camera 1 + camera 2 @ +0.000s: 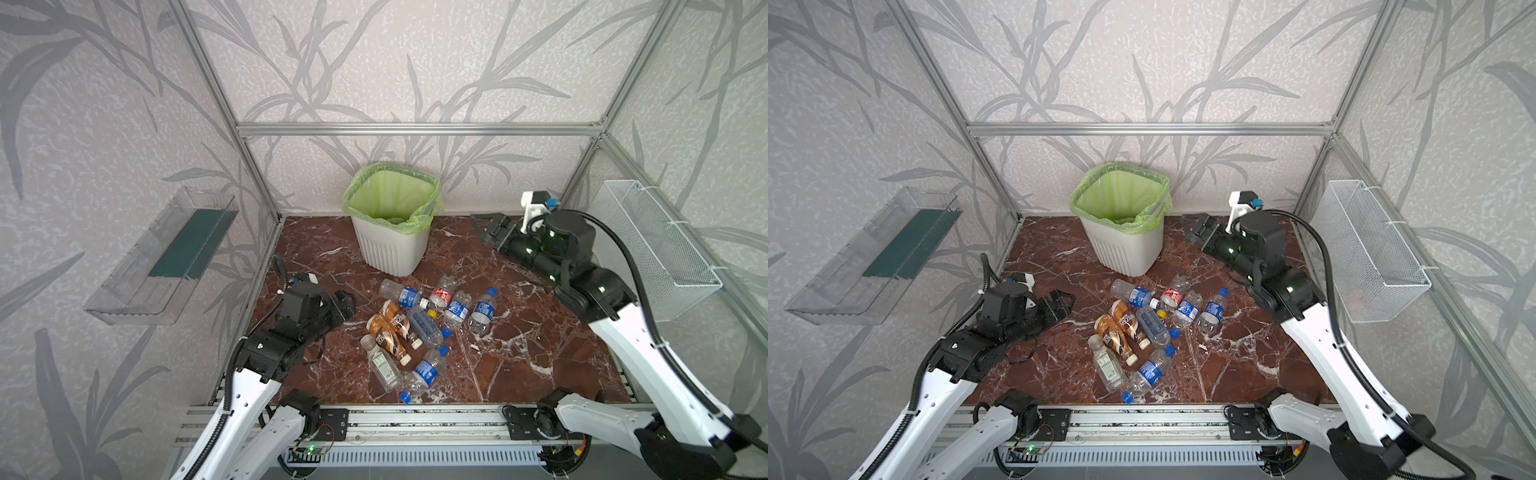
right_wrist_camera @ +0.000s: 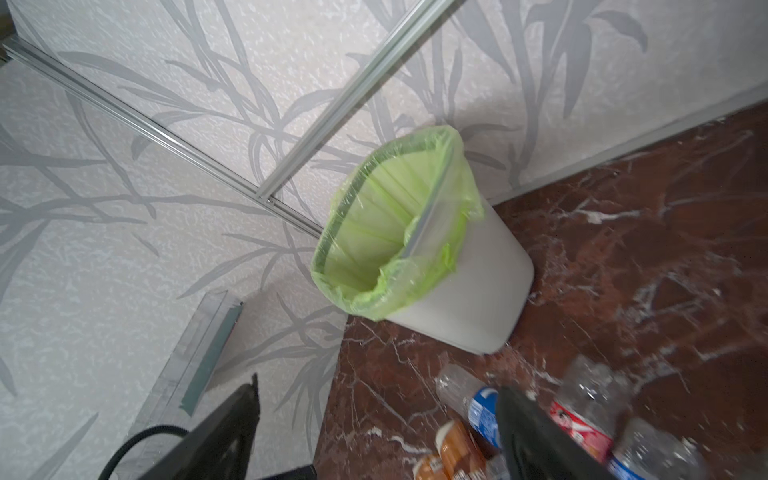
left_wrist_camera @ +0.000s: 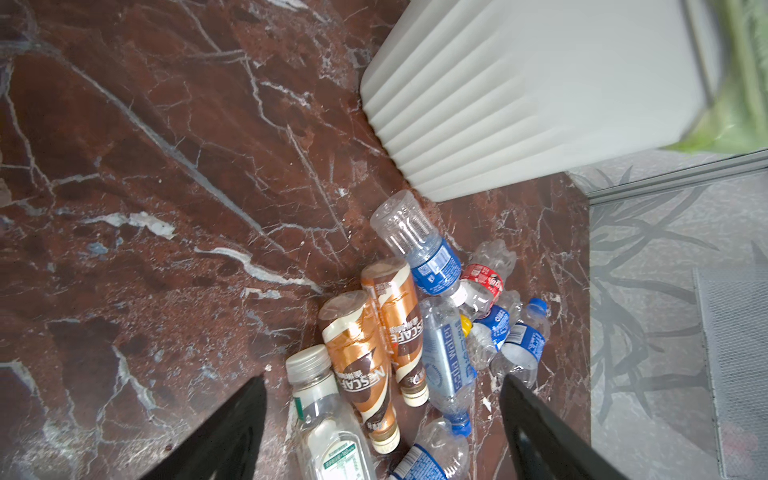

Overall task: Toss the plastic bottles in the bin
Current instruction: 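Return the right gripper to the pile while the left gripper reaches the green-labelled clear bottle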

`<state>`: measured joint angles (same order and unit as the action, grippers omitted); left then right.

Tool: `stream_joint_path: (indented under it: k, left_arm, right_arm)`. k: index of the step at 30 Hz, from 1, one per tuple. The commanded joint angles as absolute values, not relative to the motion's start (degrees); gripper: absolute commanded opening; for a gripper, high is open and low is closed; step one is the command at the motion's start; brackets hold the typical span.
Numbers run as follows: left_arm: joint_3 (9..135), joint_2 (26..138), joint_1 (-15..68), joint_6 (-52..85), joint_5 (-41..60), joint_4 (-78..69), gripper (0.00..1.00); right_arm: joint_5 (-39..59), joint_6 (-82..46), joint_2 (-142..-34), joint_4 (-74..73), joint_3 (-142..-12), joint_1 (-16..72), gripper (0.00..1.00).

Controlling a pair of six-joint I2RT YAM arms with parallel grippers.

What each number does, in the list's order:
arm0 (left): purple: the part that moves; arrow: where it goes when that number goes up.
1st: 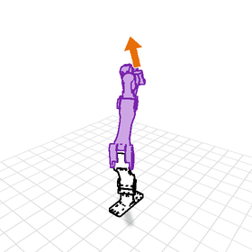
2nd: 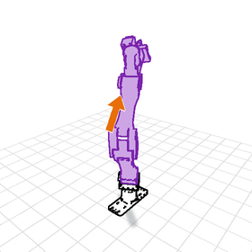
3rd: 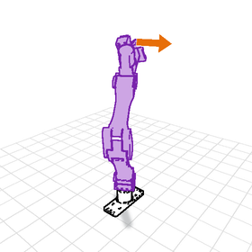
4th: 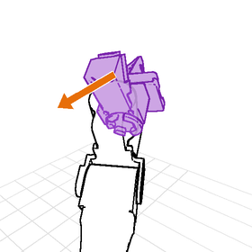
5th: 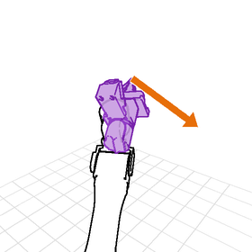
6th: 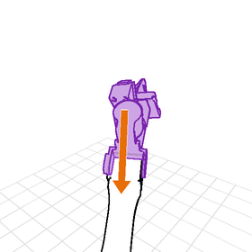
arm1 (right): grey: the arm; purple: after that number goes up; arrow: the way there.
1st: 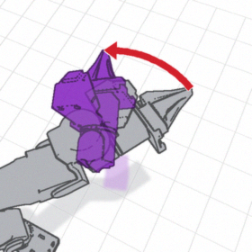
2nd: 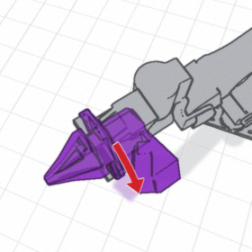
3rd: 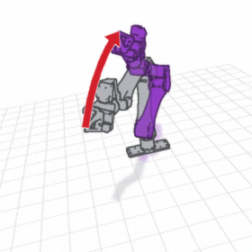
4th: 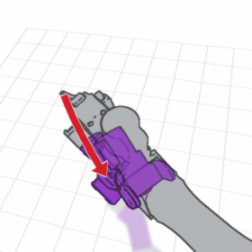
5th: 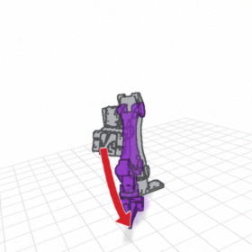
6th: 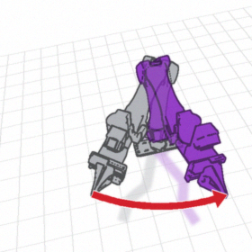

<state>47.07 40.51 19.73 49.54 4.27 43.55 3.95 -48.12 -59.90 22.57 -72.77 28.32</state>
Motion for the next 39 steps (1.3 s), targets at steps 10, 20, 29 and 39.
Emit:
stream_joint_path:
  k: [10,20,29,39]
  left_arm:
    - [39.8,37.2,19.5,51.0,6.6,44.6,0.86]
    - [36.9,39.2,20.0,50.9,11.6,44.1,0.80]
    - [32.6,38.8,23.1,53.8,12.9,42.0,0.78]
    - [29.0,39.3,31.8,62.6,10.2,38.5,0.77]
  right_arm:
    - [7.4,-55.7,-49.6,21.2,-35.7,28.0,0.82]
    - [7.6,-55.2,-49.4,21.8,-31.8,28.1,0.80]
    - [7.5,-55.5,-49.7,21.0,-30.3,28.1,0.80]
    - [7.2,-55.5,-50.0,20.9,-30.0,28.1,0.80]
